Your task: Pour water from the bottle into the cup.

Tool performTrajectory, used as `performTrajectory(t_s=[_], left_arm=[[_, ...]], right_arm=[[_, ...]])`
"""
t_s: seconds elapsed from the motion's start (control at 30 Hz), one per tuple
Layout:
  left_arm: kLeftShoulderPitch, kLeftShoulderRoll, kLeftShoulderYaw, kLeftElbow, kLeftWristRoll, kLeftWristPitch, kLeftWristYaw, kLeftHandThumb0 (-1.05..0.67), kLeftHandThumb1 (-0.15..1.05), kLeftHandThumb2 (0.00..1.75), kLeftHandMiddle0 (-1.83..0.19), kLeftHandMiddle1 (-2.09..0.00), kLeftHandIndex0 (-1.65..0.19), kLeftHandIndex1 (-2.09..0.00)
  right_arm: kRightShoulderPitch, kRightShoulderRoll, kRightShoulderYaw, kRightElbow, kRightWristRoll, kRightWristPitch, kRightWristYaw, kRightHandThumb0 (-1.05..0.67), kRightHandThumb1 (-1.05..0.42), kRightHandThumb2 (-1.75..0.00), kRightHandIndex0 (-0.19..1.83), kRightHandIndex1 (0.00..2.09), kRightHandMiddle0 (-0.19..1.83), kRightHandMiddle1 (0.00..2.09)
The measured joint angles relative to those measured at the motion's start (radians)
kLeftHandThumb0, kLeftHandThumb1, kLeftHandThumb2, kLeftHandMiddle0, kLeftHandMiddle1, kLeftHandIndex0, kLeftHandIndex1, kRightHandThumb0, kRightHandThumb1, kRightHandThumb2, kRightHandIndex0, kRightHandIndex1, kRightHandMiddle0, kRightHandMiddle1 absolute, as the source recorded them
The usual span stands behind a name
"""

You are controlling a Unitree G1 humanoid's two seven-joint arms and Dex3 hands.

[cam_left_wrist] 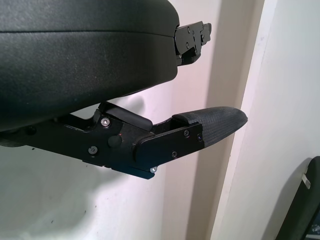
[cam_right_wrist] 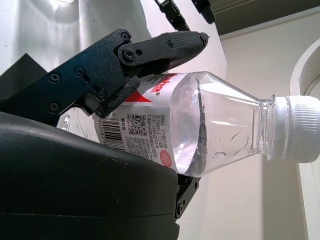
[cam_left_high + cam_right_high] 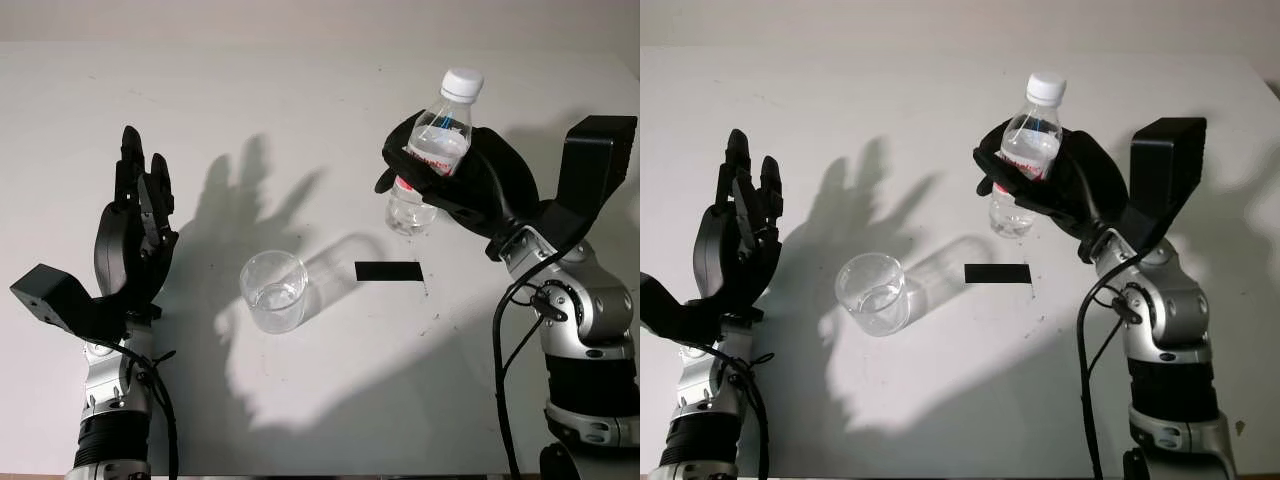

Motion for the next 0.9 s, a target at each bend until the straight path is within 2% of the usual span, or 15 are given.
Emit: performTrajectory(t_s=[0.1, 0.4, 0.9], left_arm=[[0.001, 0.000, 0.001, 0.000, -0.002, 0.000, 0.000, -0.71, 1.05, 0.71, 0.19, 0.00, 0.19, 0.00], [0.003, -0.001, 0.001, -0.004, -0.004, 0.005, 0.002, -0.71, 1.05, 0.70, 0.19, 0.00, 0.19, 0.00], [0.004, -0.001, 0.001, -0.005, -0.007, 0.006, -0.006, -0.70, 1.05, 0.71, 0.19, 0.00, 0.19, 0.00]], right_arm=[[0.018, 0.012, 0.022, 0.000, -0.034, -0.041, 0.015, -0.35, -1.05, -0.45, 1.12, 2.09, 0.80, 2.09], [0.057, 0.059, 0.069, -0.003, -0.079, -0.040, 0.019, -0.38, -1.05, -0.47, 1.13, 2.09, 0.81, 2.09], [0.110, 0.086, 0.073, 0.002, -0.101, -0.055, 0.045, -0.40, -1.05, -0.49, 1.19, 2.09, 0.84, 2.09]])
